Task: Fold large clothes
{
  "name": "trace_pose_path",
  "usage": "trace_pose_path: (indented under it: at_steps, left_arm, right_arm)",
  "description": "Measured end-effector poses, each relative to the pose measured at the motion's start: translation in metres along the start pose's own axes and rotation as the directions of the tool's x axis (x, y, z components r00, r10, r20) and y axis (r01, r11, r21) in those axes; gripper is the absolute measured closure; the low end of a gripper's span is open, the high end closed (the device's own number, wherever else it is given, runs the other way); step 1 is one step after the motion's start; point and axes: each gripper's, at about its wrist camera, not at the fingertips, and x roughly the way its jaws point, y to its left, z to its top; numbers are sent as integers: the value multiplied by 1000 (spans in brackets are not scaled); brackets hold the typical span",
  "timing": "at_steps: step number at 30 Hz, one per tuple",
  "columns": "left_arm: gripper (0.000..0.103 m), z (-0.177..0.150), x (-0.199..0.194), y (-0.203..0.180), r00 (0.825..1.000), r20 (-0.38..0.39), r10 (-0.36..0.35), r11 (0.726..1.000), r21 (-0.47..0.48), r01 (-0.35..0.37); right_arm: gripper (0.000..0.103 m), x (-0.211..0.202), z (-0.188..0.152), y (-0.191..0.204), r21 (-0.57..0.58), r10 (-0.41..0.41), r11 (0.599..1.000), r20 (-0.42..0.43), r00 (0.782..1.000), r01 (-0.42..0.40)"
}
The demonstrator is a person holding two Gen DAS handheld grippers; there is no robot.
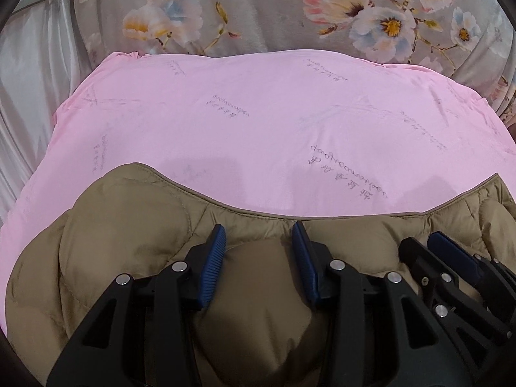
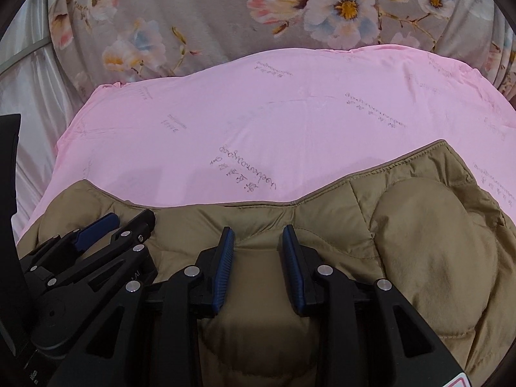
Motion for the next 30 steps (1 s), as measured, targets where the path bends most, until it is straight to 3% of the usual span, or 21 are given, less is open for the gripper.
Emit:
trace_pose_path:
  at_steps: [30]
  left_arm:
    - [62, 0, 4, 2, 1000, 0, 7, 1000, -10, -7]
  right_arm:
    - [74, 5, -2, -4, 39, 7, 999, 4, 1000, -7]
